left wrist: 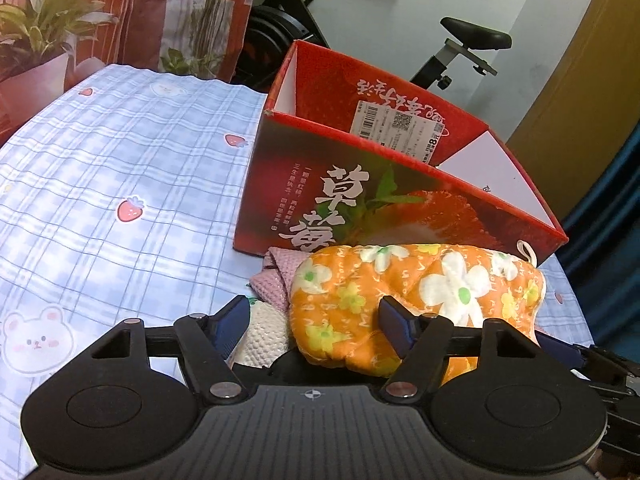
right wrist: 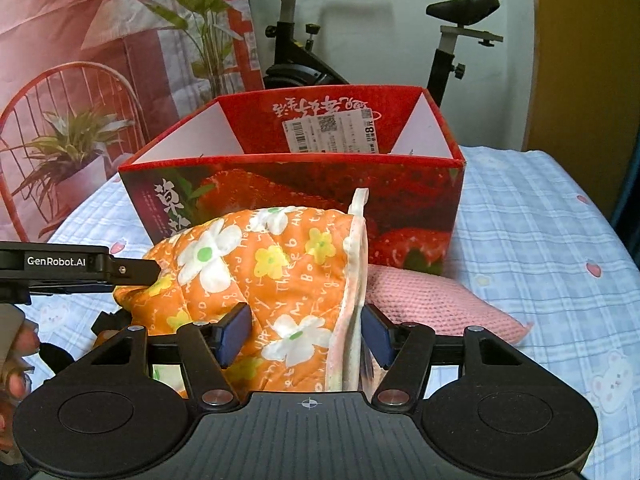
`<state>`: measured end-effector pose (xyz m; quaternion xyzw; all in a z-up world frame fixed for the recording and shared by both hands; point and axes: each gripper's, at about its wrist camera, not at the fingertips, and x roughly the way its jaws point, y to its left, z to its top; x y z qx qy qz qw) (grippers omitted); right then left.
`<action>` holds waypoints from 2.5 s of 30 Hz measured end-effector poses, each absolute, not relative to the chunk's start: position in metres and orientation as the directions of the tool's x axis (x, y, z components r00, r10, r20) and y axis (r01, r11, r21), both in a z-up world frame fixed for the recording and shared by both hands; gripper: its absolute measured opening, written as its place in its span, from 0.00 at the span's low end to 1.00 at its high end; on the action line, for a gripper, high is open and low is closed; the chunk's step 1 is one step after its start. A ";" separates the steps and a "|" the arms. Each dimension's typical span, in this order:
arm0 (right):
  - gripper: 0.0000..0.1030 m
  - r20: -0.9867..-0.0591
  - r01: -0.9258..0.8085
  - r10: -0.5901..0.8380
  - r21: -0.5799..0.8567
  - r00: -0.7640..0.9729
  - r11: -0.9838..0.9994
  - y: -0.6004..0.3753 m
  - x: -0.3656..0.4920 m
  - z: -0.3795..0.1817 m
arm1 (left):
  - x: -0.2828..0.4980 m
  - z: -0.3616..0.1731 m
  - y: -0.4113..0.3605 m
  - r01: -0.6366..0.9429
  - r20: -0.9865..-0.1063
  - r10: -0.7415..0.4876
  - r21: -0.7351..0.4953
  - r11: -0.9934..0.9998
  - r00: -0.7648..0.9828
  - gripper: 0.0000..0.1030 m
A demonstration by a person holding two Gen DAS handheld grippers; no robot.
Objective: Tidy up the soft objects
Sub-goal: 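Lower the left tool onto the orange floral pouch and close its fingers, then lift the orange floral pouch with the left tool over the red box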
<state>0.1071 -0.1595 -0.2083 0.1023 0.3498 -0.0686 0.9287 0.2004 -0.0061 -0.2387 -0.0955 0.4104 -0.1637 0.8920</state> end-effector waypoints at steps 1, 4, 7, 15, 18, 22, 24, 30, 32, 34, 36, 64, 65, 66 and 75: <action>0.54 -0.664 0.199 -0.053 0.146 0.746 0.969 -0.160 0.108 -0.208 | 0.201 -0.238 -0.006 0.215 -0.701 -0.374 -0.308 0.927 0.608 0.70; 0.51 -0.664 0.193 -0.042 0.156 0.747 0.969 -0.163 0.109 -0.206 | 0.203 -0.237 -0.006 0.230 -0.698 -0.394 -0.321 0.919 0.598 0.61; 0.47 -0.663 0.188 -0.038 0.156 0.747 0.970 -0.164 0.110 -0.204 | 0.205 -0.235 -0.010 0.250 -0.696 -0.411 -0.327 0.911 0.589 0.49; 0.40 -0.656 0.185 -0.030 0.169 0.754 0.968 -0.170 0.111 -0.196 | 0.204 -0.233 -0.010 0.254 -0.694 -0.414 -0.327 0.910 0.589 0.45; 0.38 -0.658 0.190 -0.025 0.180 0.753 0.965 -0.173 0.110 -0.197 | 0.202 -0.233 -0.007 0.251 -0.693 -0.420 -0.338 0.907 0.586 0.45; 0.38 -0.660 0.190 -0.018 0.190 0.751 0.963 -0.177 0.109 -0.198 | 0.200 -0.233 -0.003 0.245 -0.698 -0.423 -0.346 0.906 0.578 0.45; 0.37 -0.659 0.192 -0.015 0.197 0.752 0.961 -0.179 0.109 -0.197 | 0.200 -0.233 0.000 0.239 -0.698 -0.422 -0.349 0.906 0.578 0.46; 0.35 -0.657 0.191 -0.011 0.204 0.754 0.960 -0.182 0.109 -0.196 | 0.202 -0.234 0.006 0.219 -0.697 -0.432 -0.378 0.900 0.573 0.46; 0.34 -0.658 0.193 -0.011 0.205 0.753 0.960 -0.182 0.109 -0.196 | 0.204 -0.234 0.007 0.214 -0.698 -0.435 -0.386 0.898 0.568 0.48; 0.34 -0.657 0.195 -0.012 0.206 0.754 0.959 -0.182 0.109 -0.195 | 0.205 -0.235 0.007 0.207 -0.701 -0.431 -0.385 0.899 0.568 0.53; 0.34 -0.656 0.197 -0.015 0.204 0.755 0.959 -0.183 0.108 -0.194 | 0.206 -0.238 0.009 0.191 -0.707 -0.420 -0.383 0.904 0.569 0.63; 0.13 -0.547 0.082 0.048 0.211 0.836 0.974 -0.173 0.111 -0.144 | 0.194 -0.161 -0.001 0.316 -0.528 -0.461 -0.345 0.884 0.713 0.18; 0.13 -0.537 0.075 0.049 0.207 0.842 0.975 -0.173 0.112 -0.139 | 0.195 -0.155 -0.002 0.323 -0.520 -0.460 -0.336 0.885 0.720 0.18; 0.13 -0.529 0.071 0.049 0.204 0.847 0.976 -0.173 0.113 -0.134 | 0.196 -0.151 -0.004 0.328 -0.513 -0.461 -0.332 0.885 0.724 0.18; 0.13 -0.477 0.038 0.057 0.187 0.877 0.982 -0.185 0.140 -0.098 | 0.223 -0.131 -0.009 0.363 -0.476 -0.478 -0.316 0.876 0.738 0.18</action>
